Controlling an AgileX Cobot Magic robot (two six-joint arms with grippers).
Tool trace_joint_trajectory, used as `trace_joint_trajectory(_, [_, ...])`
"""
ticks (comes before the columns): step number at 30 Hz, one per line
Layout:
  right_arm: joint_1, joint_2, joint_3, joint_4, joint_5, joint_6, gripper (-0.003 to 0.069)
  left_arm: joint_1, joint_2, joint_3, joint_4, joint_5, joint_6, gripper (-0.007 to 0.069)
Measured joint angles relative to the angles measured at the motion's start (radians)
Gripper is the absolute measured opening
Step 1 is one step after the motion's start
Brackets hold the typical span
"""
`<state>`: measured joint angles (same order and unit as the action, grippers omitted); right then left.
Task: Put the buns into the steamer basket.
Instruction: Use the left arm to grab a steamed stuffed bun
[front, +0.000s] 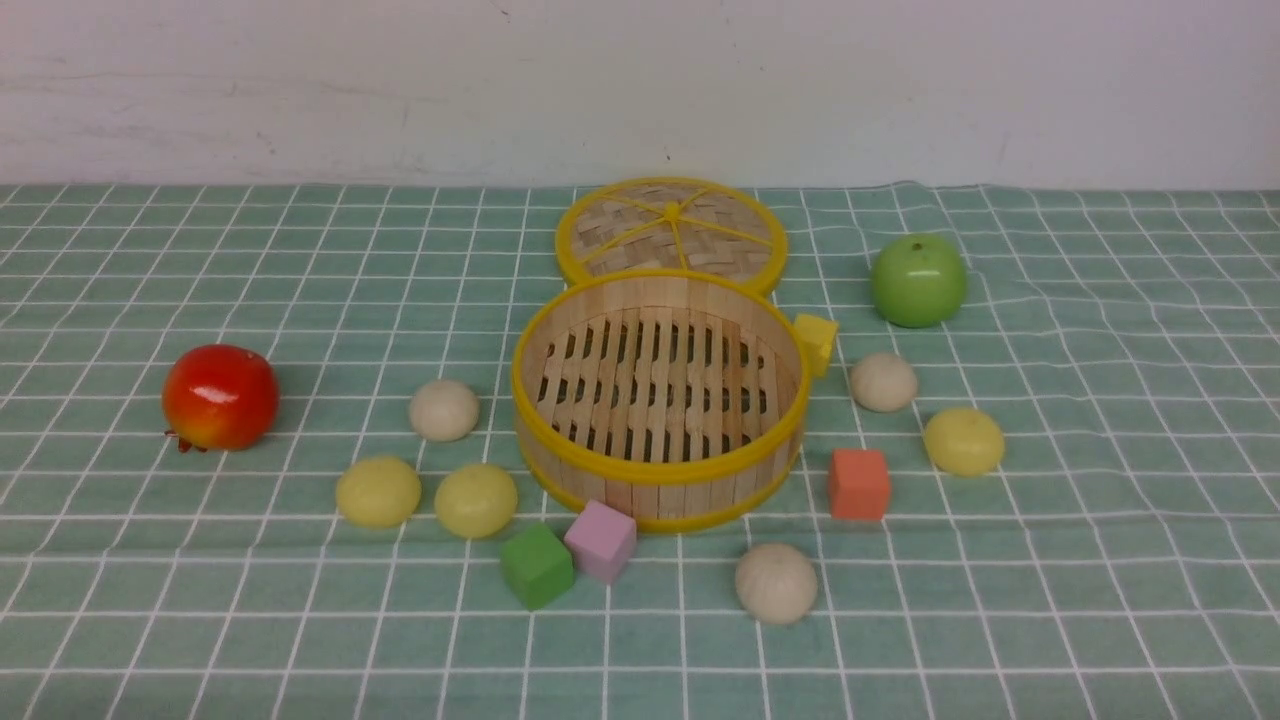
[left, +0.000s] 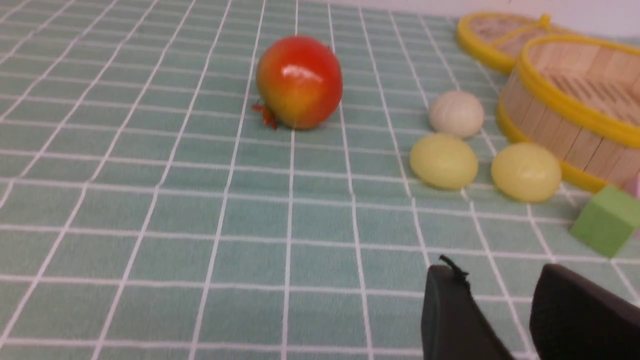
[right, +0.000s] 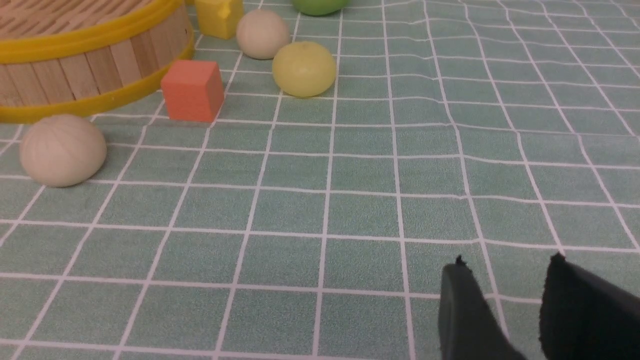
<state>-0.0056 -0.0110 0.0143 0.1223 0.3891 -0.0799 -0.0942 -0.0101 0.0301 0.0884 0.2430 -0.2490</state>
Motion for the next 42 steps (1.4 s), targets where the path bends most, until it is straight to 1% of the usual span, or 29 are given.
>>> trace_joint_trajectory(4, [0.000, 0.000, 0.000, 0.000, 0.000, 0.000, 0.0238, 0.000, 0.000, 0.000, -0.072, -0.053, -0.015, 0.0238])
trace_joint_trajectory(9, [0.000, 0.000, 0.000, 0.000, 0.000, 0.000, 0.0238, 0.000, 0.000, 0.000, -0.206, -0.137, -0.068, 0.0238])
trace_joint_trajectory(11, [0.000, 0.000, 0.000, 0.000, 0.000, 0.000, 0.0238, 0.000, 0.000, 0.000, -0.231, -0.172, -0.074, 0.0238])
trace_joint_trajectory(18, [0.000, 0.000, 0.000, 0.000, 0.000, 0.000, 0.0238, 0.000, 0.000, 0.000, -0.243, -0.204, -0.074, 0.0238])
trace_joint_trajectory(24, [0.000, 0.000, 0.000, 0.000, 0.000, 0.000, 0.0238, 0.000, 0.000, 0.000, -0.211, -0.236, -0.074, 0.0238])
trace_joint_trajectory(35, [0.000, 0.000, 0.000, 0.000, 0.000, 0.000, 0.0238, 0.000, 0.000, 0.000, -0.204, -0.446, -0.074, 0.0238])
trace_joint_trajectory(39, [0.000, 0.000, 0.000, 0.002, 0.000, 0.000, 0.0238, 0.000, 0.000, -0.008, -0.204, -0.449, -0.073, 0.0238])
trace_joint_trajectory(42, [0.000, 0.000, 0.000, 0.002, 0.000, 0.000, 0.0238, 0.000, 0.000, -0.061, -0.204, -0.426, -0.040, 0.0238])
